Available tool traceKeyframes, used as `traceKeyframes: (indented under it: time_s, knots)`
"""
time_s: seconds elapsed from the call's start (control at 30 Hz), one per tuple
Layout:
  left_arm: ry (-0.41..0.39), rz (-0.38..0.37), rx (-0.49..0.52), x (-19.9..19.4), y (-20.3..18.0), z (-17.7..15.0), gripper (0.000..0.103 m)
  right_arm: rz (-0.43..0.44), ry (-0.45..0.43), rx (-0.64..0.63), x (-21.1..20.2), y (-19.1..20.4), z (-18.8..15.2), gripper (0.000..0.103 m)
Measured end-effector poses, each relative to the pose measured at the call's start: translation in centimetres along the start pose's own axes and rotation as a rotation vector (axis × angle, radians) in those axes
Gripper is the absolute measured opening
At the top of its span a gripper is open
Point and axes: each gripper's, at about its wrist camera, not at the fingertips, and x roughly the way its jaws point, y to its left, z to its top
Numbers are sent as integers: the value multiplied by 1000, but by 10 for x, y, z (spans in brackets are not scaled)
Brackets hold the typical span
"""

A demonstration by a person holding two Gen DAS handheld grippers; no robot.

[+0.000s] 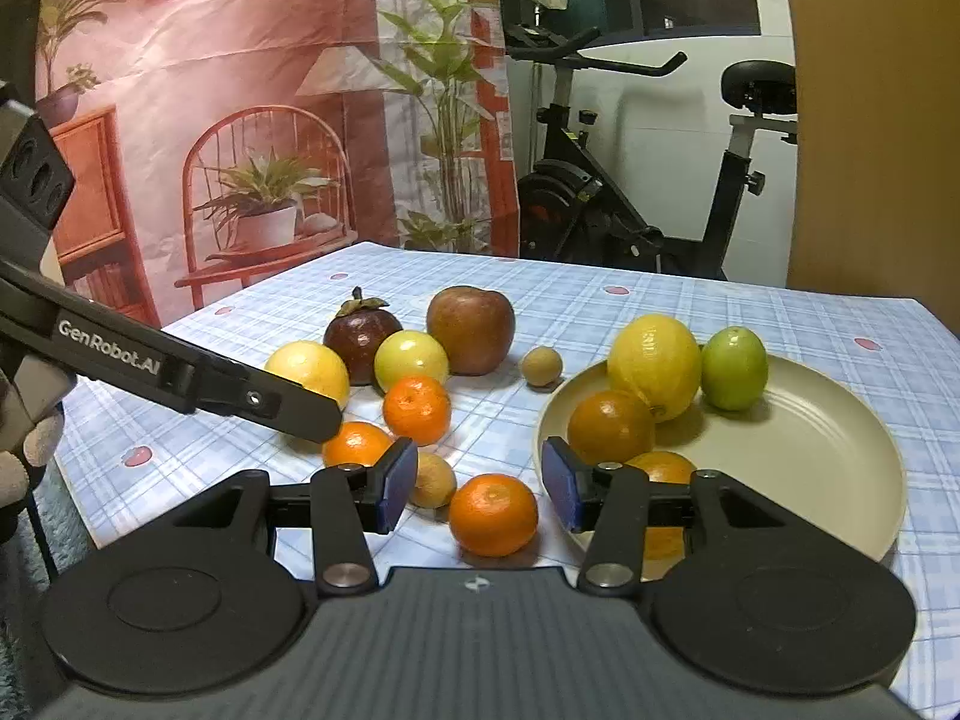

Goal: Organize fruits
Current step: 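Move the left gripper to a bright orange tangerine in the cluster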

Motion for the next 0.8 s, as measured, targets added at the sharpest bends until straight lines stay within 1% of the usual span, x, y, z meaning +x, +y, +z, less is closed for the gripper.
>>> traceKeyframes:
  time_s: [0.1,0.17,0.3,0.37,0.57,0.7,0.8]
  knots:
    - [-8,-7,-42,-2,8,0,45,11,11,-12,1,5,1,49]
    - [-10,-9,-67,-3,15,0,45,46,24,-35,4,14,1,49]
    - [-8,-20,-110,-4,26,0,45,117,71,-79,16,35,1,41]
    - [-4,-39,-117,-2,28,0,45,140,101,-80,24,41,0,40]
    - [19,-83,-118,15,30,-3,45,135,144,-62,39,40,-2,39]
    - [25,-108,-157,24,36,-2,45,129,152,-53,43,39,0,39]
    - [31,-107,-164,33,37,-3,45,124,154,-47,46,39,0,39]
